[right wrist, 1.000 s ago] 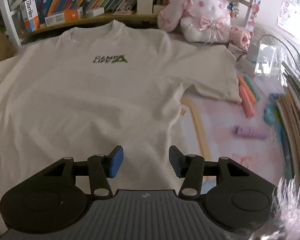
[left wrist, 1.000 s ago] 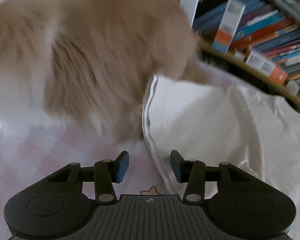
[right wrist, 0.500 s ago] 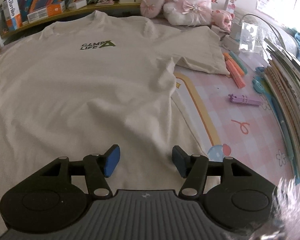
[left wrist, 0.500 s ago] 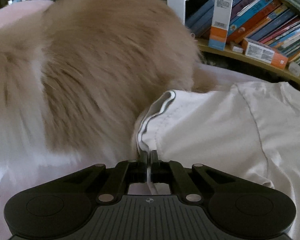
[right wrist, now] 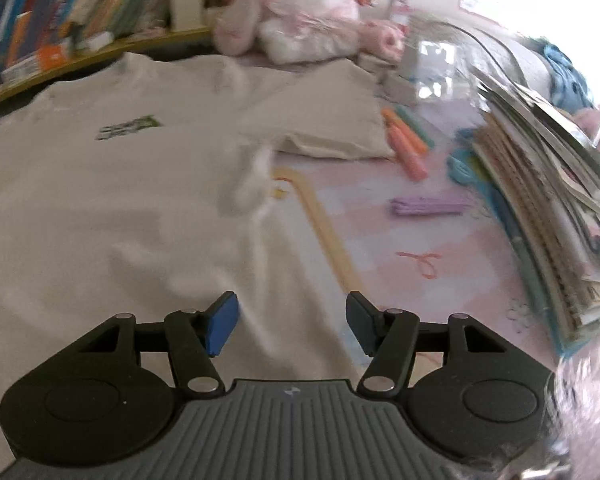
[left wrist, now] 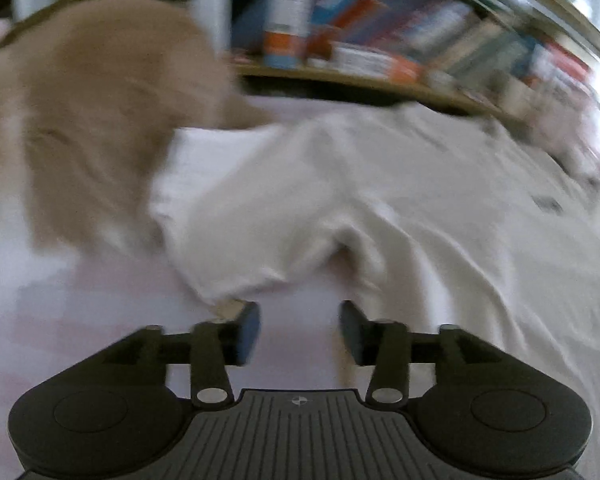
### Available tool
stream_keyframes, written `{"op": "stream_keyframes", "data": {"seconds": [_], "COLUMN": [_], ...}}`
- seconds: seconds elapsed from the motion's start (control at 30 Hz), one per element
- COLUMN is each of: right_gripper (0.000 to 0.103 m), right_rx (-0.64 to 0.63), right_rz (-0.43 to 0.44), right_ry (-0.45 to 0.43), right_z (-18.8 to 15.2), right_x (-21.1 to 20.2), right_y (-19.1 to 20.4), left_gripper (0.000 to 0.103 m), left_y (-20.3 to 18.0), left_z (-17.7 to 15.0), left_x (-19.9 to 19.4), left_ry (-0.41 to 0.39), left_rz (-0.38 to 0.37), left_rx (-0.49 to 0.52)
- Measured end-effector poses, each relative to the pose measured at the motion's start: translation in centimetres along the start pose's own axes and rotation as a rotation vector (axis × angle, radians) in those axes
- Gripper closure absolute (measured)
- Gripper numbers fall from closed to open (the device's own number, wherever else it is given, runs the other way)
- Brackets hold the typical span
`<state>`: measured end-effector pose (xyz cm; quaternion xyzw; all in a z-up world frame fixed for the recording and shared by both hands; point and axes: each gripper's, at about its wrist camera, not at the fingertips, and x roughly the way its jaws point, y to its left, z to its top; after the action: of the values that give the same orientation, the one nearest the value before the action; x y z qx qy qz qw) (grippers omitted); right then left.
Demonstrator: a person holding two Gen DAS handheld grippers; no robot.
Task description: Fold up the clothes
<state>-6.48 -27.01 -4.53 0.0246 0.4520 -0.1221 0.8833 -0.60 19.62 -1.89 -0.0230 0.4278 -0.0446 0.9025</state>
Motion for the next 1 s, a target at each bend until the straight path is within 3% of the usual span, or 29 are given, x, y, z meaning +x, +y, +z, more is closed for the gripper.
{"op": "stream_keyframes", "data": {"seconds": [0.07, 0.13, 0.2, 0.23, 0.4, 0.87, 0.93, 0.97, 1.0], "right_gripper": [0.056, 0.070, 0.097, 0.098, 0.098, 0.097, 0.085, 0.070, 0.061], "right_rx": [0.010, 0.038, 0.084, 0.096, 0.156, 0.095, 0.115, 0.125, 0.130], "right_rz": [0.005, 0.037, 0.058, 0.049, 0.028, -0.014, -0.017, -0.018, -0.016], "right_ry": [0.027, 0.056, 0.062, 0.067, 0.073, 0.069, 0.063, 0.051, 0.030], "right_z": [0.1, 0.0, -0.1, -0.2, -0.7, -0.3, -0.3, -0.4, -0.4], "right_x": [0.5, 0.9, 0.7, 0.6, 0.1, 0.3, 0.0, -0.3, -0.8], "right_y": [-0.8, -1.4, -1.9, -2.0, -2.8, -1.7, -1.6, -1.5, -1.3], "left_gripper": [0.053, 0.053, 0.053, 0.053, 0.053, 0.045, 0.040, 0.038, 0.037], "left_y": [-1.1, -2.0, -2.6, -2.8, -2.9, -3.4, -3.5, -3.5, -3.6], "left_z": [-0.5, -0.9, -1.0, -0.9, -1.3, -1.7, -2.0, -2.2, -2.3], "left_x": [0.2, 0.4, 0.9, 1.3, 1.5, 1.4, 1.0, 0.7, 0.5], "left_ry": [0.004, 0.009, 0.019, 0.029, 0.035, 0.022, 0.014, 0.010, 0.006], "left_rz": [-0.017, -0.029, -0.029, -0.027, -0.021, 0.002, 0.012, 0.018, 0.023], "left_rx": [0.036, 0.065, 0.084, 0.088, 0.104, 0.096, 0.100, 0.104, 0.110]}}
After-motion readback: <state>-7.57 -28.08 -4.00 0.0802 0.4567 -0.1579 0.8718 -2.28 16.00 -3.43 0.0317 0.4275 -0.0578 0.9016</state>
